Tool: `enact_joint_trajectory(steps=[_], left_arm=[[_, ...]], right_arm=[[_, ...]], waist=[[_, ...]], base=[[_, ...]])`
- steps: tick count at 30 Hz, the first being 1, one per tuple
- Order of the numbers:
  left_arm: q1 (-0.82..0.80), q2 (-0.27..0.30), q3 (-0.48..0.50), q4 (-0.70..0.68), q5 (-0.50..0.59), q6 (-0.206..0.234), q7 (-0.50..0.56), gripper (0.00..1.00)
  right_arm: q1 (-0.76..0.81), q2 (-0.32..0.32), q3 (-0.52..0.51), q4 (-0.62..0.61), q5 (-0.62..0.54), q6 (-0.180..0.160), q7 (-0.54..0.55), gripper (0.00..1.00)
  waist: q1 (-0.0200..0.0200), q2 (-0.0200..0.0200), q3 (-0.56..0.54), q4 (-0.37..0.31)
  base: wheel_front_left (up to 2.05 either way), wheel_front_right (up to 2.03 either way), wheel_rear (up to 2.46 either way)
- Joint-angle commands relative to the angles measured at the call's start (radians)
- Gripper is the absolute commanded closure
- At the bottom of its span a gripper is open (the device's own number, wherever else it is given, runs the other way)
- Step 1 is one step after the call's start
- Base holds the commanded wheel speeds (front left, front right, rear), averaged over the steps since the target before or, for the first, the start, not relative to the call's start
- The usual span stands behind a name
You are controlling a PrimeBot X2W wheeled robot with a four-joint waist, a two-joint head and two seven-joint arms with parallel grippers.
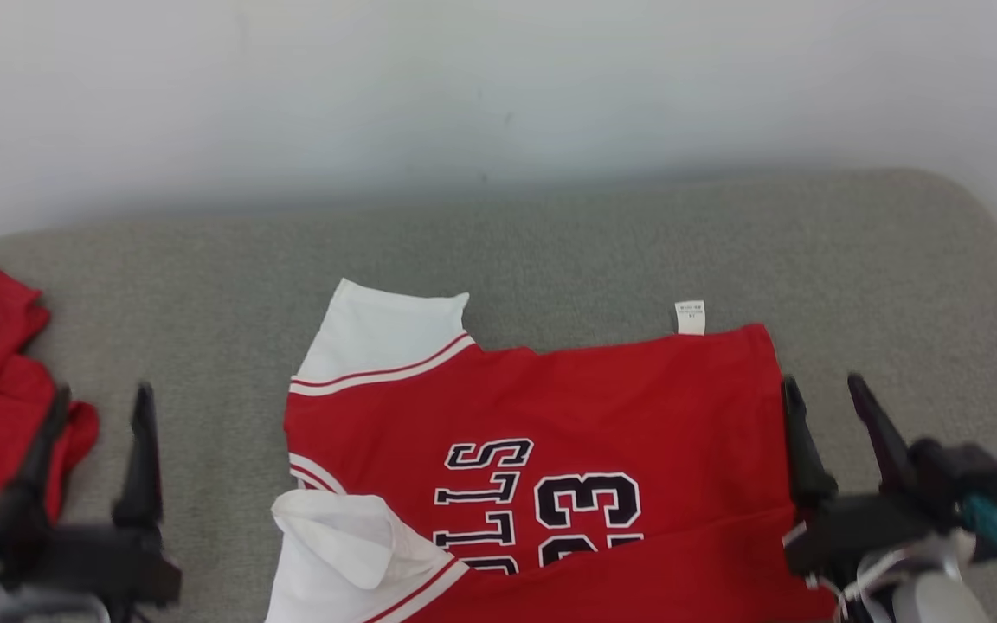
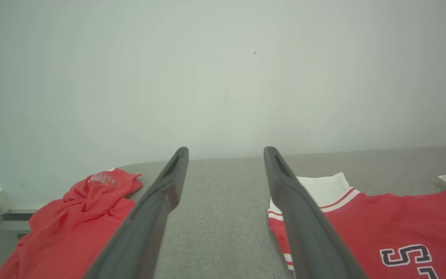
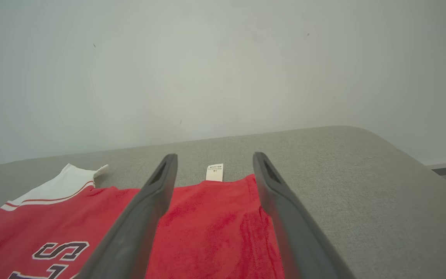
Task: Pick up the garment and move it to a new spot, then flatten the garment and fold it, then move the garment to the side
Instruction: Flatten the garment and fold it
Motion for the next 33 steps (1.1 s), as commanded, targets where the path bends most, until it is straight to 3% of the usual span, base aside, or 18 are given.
enact_joint_trajectory(steps=[1,9,15,26,33], left_arm=[[-0.039,0.007,0.003,0.008,-0.009,-0.009,0.008,0.0],[-0.382,0.098,-0.016,0.133,-0.047,-0.092,0.121,0.0],[-0.558,0.14,-0.081,0.265,-0.086,-0.13,0.199,0.0],[-0.701,0.197,-0.241,0.454,-0.192,-0.137,0.292,0.0],[-0.717,0.215,-0.272,0.553,-0.224,-0.137,0.312,0.0]], right_arm=[[-0.03,-0.005,0.003,0.009,0.004,-0.002,-0.004,0.0],[-0.321,0.009,0.016,0.184,0.005,-0.002,-0.04,0.0],[-0.482,0.024,0.05,0.334,-0.011,-0.002,-0.049,0.0],[-0.619,0.037,0.1,0.491,-0.002,-0.002,-0.103,0.0],[-0.637,0.037,0.114,0.538,0.005,-0.002,-0.126,0.0]], waist=[[0.0,0.0,0.084,-0.056],[0.0,0.0,0.276,-0.153],[0.0,0.0,0.345,-0.2],[0.0,0.0,0.396,-0.252],[0.0,0.0,0.395,-0.264]], base=[[0.0,0.0,0.0],[0.0,0.0,0.0],[0.0,0.0,0.0],[0.0,0.0,0.0],[0.0,0.0,0.0]])
